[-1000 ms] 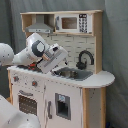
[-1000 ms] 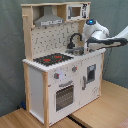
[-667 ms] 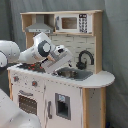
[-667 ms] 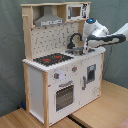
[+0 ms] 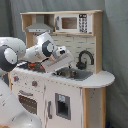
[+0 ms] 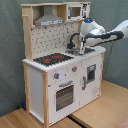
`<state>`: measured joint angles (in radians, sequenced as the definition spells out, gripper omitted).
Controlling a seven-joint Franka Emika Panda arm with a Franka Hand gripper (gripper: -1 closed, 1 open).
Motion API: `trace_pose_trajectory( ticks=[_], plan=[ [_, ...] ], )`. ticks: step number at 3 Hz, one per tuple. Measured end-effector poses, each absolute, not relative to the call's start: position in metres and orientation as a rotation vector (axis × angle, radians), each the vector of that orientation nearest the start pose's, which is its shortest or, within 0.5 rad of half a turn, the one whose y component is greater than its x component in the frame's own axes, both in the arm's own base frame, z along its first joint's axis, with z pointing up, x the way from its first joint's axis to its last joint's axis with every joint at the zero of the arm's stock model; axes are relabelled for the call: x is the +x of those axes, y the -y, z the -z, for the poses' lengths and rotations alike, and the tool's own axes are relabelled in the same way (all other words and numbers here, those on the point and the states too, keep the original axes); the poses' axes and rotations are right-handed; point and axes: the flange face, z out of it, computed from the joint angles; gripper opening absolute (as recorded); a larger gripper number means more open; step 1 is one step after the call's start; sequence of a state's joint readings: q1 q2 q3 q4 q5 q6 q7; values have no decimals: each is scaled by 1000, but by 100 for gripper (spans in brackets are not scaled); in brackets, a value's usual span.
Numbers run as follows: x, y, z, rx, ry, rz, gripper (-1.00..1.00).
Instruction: Play with the kitchen
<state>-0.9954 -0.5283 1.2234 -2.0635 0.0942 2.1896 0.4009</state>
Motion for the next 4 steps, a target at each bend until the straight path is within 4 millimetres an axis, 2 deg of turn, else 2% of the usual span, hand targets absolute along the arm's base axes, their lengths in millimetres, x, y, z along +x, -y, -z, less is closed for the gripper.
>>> trace_pose_trajectory(
  ticks=[1,2,3,4],
  plan=[
    [510,-211,-534,-3322,-279,714,100],
    [507,-222,-566,-3329,-284,740,100],
    [499,-233,-593,-3354,-282,761,100],
    [484,-251,-616,-3408,-242,782,100]
  ],
)
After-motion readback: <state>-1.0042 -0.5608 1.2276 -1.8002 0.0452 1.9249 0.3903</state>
